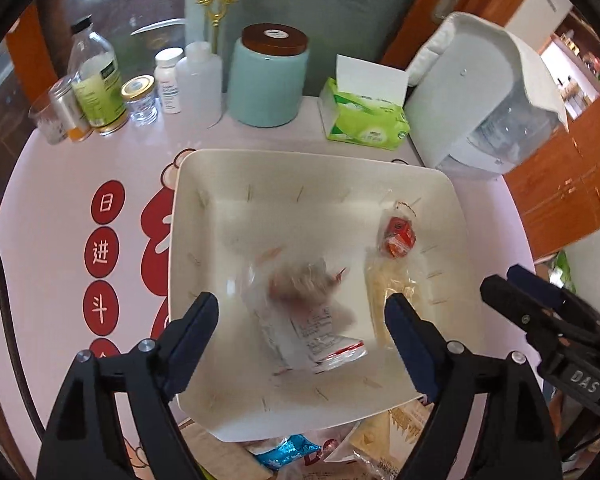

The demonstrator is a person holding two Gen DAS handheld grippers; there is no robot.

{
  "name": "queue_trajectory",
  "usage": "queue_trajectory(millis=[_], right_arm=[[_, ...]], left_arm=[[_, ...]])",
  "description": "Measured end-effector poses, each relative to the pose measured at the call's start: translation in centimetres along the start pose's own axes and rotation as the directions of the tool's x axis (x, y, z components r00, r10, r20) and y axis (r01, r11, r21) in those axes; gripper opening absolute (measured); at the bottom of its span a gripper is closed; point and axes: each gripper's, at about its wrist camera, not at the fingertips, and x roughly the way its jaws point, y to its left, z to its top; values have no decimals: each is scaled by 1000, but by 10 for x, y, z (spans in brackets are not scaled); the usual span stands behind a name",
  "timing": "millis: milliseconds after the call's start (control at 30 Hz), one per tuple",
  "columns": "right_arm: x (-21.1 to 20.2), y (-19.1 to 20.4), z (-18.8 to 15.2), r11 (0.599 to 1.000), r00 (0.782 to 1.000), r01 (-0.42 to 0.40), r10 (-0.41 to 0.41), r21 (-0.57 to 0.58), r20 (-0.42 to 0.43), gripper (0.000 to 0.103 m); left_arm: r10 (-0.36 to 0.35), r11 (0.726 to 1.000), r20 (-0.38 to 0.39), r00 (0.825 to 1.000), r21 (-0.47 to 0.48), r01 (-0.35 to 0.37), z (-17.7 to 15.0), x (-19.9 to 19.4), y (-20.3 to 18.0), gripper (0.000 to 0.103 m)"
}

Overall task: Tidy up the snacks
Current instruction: 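Withdraw both open tools from the tray back to the snack pile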

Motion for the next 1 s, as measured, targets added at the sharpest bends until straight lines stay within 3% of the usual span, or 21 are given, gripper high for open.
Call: queue_trajectory(millis=[300, 600, 733, 833, 1000], right_arm=[[4, 5, -18, 1000, 999, -26, 26, -3, -44, 69], [-31, 13, -48, 998, 998, -41, 39, -55, -45, 69], [-55, 14, -61, 997, 998, -59, 58, -57, -19, 69], [-70, 16, -72, 996, 998, -66, 66, -65, -4, 69], [-92, 17, -97, 993, 997, -68, 70, -92, 12, 69]], left_arm=[[2, 1000, 149, 989, -5, -2, -18, -38, 2, 84], [-33, 999, 243, 969, -10, 36, -45, -91, -13, 84], [-52, 998, 337, 940, 47, 38, -67, -123, -29, 84], [-71, 995, 358, 931, 97, 39, -84, -140, -42, 84], [-112, 991, 349, 930, 107, 80, -111, -156, -55, 86]])
